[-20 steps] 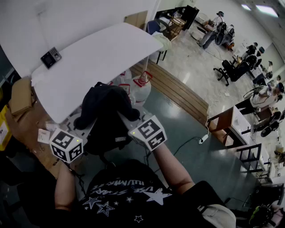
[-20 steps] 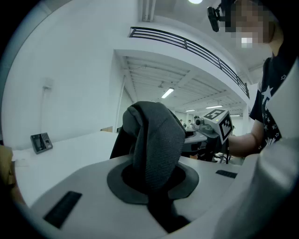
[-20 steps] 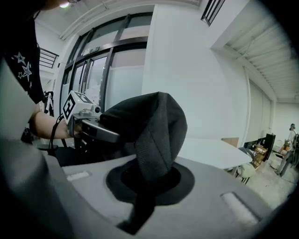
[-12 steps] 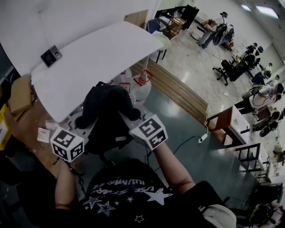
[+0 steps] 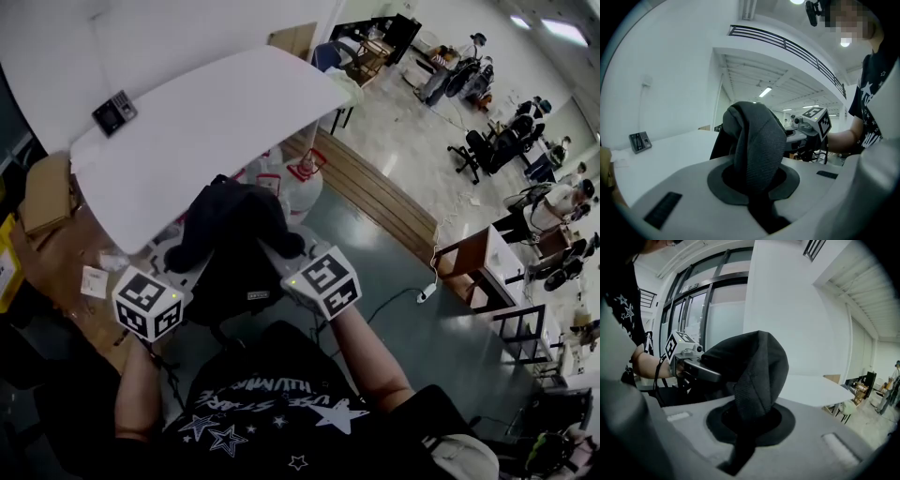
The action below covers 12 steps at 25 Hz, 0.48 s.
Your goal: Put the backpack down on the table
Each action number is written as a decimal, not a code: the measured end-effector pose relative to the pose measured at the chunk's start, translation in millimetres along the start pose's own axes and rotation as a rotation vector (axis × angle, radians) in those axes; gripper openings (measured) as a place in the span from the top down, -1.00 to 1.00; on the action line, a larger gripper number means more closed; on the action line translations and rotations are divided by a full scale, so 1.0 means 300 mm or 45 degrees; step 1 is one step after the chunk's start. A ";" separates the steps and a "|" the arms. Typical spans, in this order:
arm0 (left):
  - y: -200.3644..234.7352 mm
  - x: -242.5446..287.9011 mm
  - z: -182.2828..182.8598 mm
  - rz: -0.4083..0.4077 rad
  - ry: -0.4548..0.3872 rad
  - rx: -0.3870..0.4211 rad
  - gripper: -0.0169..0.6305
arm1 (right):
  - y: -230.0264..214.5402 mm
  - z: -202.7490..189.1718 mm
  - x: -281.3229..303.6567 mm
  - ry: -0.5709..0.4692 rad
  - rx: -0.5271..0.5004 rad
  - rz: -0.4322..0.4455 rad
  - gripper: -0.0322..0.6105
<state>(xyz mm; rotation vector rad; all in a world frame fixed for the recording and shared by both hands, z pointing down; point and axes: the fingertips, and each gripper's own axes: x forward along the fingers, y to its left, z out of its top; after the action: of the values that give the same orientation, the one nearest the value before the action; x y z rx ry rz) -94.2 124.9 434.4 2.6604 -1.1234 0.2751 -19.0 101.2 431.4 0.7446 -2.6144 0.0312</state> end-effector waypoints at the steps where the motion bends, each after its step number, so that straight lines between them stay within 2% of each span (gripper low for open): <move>1: 0.000 -0.001 0.002 -0.009 0.001 0.012 0.79 | 0.002 0.001 -0.002 -0.005 0.009 -0.009 0.85; 6: -0.007 0.028 0.018 -0.022 0.020 0.028 0.78 | -0.026 -0.003 -0.017 -0.004 0.019 -0.019 0.85; 12: 0.042 0.118 0.055 0.004 0.021 0.001 0.78 | -0.139 0.011 0.012 -0.008 -0.017 0.006 0.84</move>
<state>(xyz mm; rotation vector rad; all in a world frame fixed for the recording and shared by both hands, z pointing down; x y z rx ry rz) -77.6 87.5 429.8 2.6526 -1.1228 0.2975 -2.0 63.3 426.2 0.7354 -2.6194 0.0131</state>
